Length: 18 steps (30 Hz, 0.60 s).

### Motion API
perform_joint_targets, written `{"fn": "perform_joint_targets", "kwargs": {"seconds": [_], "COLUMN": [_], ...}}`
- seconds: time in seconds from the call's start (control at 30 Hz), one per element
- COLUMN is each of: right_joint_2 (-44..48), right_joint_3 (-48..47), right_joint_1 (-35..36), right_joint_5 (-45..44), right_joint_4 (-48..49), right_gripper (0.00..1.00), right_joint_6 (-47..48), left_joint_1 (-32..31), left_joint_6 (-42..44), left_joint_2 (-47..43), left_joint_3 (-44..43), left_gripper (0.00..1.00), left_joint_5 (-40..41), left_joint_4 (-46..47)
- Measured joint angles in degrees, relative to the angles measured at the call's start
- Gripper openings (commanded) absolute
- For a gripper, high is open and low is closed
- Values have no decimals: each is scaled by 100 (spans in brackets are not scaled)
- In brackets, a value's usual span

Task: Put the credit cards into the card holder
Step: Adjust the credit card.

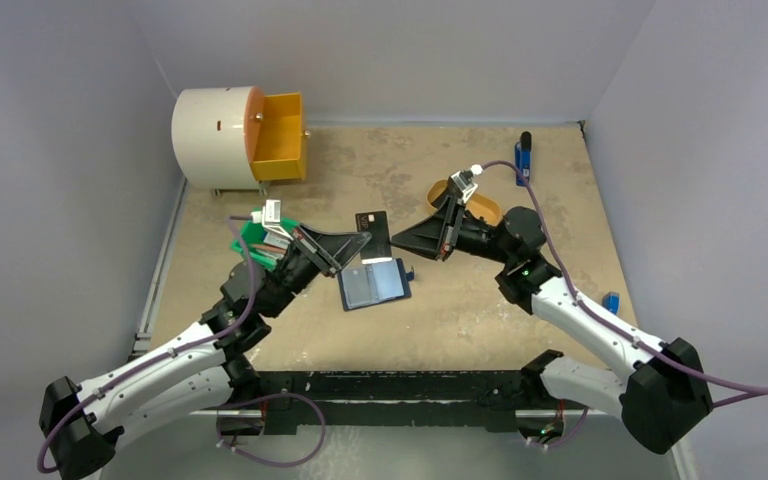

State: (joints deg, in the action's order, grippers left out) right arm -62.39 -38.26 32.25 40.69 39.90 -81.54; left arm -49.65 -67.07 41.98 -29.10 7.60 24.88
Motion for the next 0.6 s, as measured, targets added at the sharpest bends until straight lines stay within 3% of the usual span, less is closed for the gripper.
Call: {"fn": "perform_joint_targets", "kwargs": {"seconds": [0.33, 0.6], "right_joint_2": [48, 50], "right_joint_3": [-9, -15], "right_joint_1": [-13, -13], "right_joint_5": [122, 247], "right_joint_4": [-87, -42], "right_gripper": [25, 15], "right_joint_6": [267, 337], "left_joint_1": [50, 111], "left_joint_6": [-431, -745], "left_joint_2": [153, 330], "left_joint_3": [199, 275], "left_gripper": [0, 0], "left_joint_5": [-240, -483], "left_joint_4": [599, 1019]}}
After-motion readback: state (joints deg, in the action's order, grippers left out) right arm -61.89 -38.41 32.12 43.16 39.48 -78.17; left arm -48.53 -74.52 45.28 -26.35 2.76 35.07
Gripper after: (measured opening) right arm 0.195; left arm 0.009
